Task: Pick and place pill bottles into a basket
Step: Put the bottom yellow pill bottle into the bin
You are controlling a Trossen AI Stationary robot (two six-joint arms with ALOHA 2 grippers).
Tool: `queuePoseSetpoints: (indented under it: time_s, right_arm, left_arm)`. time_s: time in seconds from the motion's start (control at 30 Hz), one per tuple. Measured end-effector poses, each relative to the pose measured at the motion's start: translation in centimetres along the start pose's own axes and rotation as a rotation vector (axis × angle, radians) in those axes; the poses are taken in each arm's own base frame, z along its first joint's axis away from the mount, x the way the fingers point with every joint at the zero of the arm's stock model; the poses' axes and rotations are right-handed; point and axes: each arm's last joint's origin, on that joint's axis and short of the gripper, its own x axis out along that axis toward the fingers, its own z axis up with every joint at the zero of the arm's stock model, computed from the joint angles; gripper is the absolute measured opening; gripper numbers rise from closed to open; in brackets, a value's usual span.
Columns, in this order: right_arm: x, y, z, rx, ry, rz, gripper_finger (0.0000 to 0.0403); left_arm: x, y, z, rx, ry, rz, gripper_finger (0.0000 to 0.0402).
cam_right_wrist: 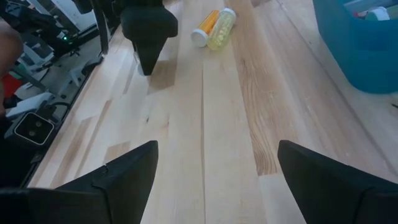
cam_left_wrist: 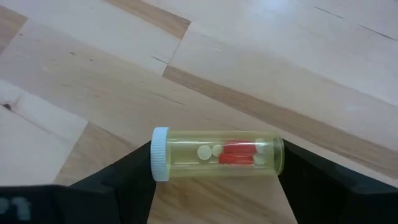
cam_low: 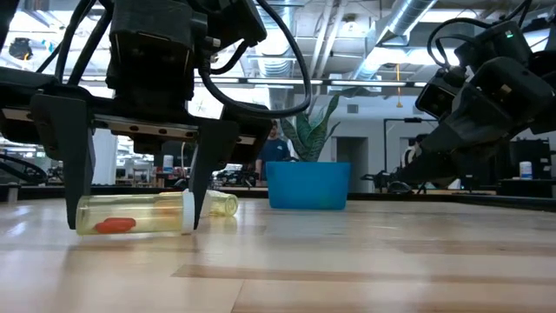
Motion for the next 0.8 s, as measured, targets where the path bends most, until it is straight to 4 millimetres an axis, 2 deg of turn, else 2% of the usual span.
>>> queuePoseSetpoints:
  time_s: [0.13, 0.33, 0.53, 0.8]
  right_arm:
    - [0.0, 0.0, 0.0, -0.001, 0.000, 0.000, 0.0327]
    - [0.0, 0.0, 0.0, -0.002, 0.000, 0.000, 0.0327]
    - [0.0, 0.0, 0.0, -0.003, 0.000, 0.001, 0.0327]
    - [0.0, 0.0, 0.0, -0.002, 0.001, 0.002, 0.0327]
  left_arm:
    - [0.0, 0.0, 0.0, -0.008, 0.000, 0.000, 0.0273]
    - [-0.4, 0.6, 0.7, -0.042, 0.001, 0.035, 0.0303]
    - [-1.0, 1.1, 1.7, -0.057, -0.001, 0.044, 0.0273]
    - [-3.3, 3.1, 4.0, -0.109, 0.070, 0.154, 0.0281]
